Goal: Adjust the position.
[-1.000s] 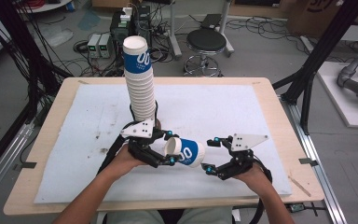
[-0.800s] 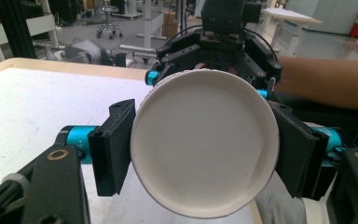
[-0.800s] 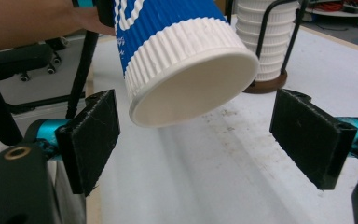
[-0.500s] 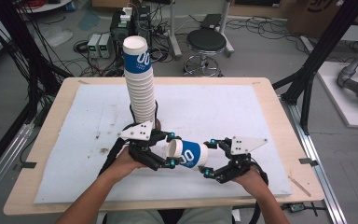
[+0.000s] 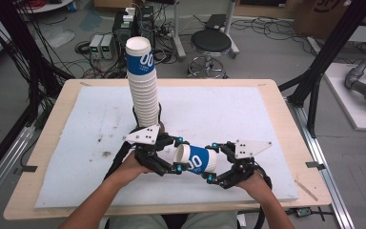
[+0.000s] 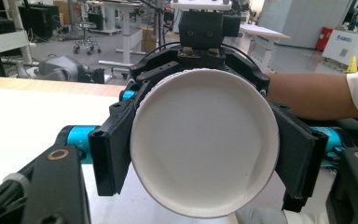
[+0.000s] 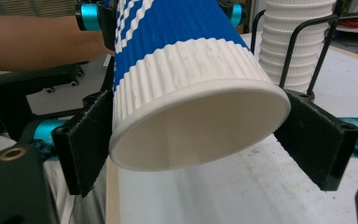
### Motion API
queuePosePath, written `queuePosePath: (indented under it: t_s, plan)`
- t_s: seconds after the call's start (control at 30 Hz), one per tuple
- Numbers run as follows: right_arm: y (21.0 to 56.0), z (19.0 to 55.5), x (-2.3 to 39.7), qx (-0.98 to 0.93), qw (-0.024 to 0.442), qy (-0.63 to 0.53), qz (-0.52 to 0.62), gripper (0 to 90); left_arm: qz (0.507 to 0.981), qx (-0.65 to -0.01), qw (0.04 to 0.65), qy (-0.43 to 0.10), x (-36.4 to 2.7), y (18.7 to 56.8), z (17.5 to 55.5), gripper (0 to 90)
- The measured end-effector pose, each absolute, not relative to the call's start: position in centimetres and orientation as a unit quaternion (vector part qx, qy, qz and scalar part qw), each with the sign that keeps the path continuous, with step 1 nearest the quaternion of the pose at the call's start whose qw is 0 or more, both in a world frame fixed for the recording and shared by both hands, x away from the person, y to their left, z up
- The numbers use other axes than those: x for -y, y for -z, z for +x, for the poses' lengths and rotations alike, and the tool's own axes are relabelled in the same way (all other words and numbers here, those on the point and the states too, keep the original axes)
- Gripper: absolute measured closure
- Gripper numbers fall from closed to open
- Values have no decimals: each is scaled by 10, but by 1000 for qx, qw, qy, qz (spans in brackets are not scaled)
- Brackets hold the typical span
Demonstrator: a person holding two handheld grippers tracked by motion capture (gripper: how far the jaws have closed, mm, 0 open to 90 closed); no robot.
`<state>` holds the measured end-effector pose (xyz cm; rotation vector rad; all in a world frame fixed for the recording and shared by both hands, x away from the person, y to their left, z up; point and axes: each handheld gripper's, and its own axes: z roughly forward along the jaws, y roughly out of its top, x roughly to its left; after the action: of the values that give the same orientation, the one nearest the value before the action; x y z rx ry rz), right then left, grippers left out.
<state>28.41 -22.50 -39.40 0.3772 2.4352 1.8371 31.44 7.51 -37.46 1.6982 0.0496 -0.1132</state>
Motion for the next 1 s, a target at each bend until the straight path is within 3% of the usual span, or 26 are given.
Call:
queuePosePath:
  t_s: [0.67, 0.8, 1.0]
  plan:
    - [390, 286, 230, -807, 18, -579, 113, 263, 761, -33, 646, 56, -77, 378, 315, 308]
    - [389, 286, 230, -819, 18, -562, 114, 273, 781, -74, 619, 40, -76, 378, 312, 151]
    - [379, 288, 230, -841, 20, -530, 112, 273, 805, -86, 587, 22, -82, 369, 310, 149]
